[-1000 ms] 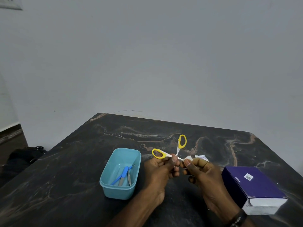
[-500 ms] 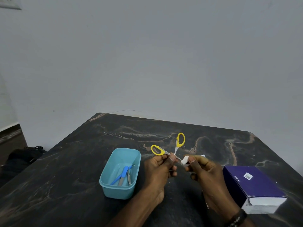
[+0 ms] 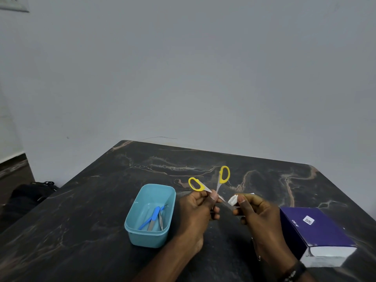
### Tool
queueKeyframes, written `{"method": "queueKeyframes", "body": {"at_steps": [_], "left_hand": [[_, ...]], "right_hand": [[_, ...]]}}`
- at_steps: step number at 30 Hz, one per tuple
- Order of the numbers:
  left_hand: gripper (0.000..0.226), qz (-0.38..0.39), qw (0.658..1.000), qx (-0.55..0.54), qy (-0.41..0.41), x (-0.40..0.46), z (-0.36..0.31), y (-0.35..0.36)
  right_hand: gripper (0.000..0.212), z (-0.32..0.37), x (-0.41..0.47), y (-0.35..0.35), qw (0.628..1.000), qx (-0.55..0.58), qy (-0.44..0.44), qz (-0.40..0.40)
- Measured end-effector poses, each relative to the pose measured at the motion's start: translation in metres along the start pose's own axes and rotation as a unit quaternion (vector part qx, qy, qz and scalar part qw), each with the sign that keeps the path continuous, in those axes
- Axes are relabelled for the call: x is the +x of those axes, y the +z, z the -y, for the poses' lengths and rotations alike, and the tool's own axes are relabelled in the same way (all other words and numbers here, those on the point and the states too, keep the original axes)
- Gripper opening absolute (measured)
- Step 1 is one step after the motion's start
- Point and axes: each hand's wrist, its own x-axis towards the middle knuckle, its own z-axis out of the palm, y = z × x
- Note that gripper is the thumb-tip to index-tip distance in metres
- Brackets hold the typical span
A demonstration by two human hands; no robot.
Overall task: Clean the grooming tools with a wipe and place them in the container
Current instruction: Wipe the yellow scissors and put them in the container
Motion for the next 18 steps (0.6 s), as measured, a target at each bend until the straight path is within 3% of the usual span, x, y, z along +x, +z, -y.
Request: {"method": "queueKeyframes", "body": {"at_steps": [8, 18], "left_hand": [[0.004, 0.035, 0.998, 0.054, 0.022, -0.0081, 0.0025, 0.0058], [0.011, 0.053, 0.996, 0.056, 0.042, -0.0078, 0.0063, 0.004]], "right_hand": [[0.021, -0.0018, -0.0002, 0.0014, 0.999, 0.012, -0.043, -0.014], [0.017, -0.0042, -0.0019, 0.0021, 0.998, 0.06, 0.001, 0.002]]}}
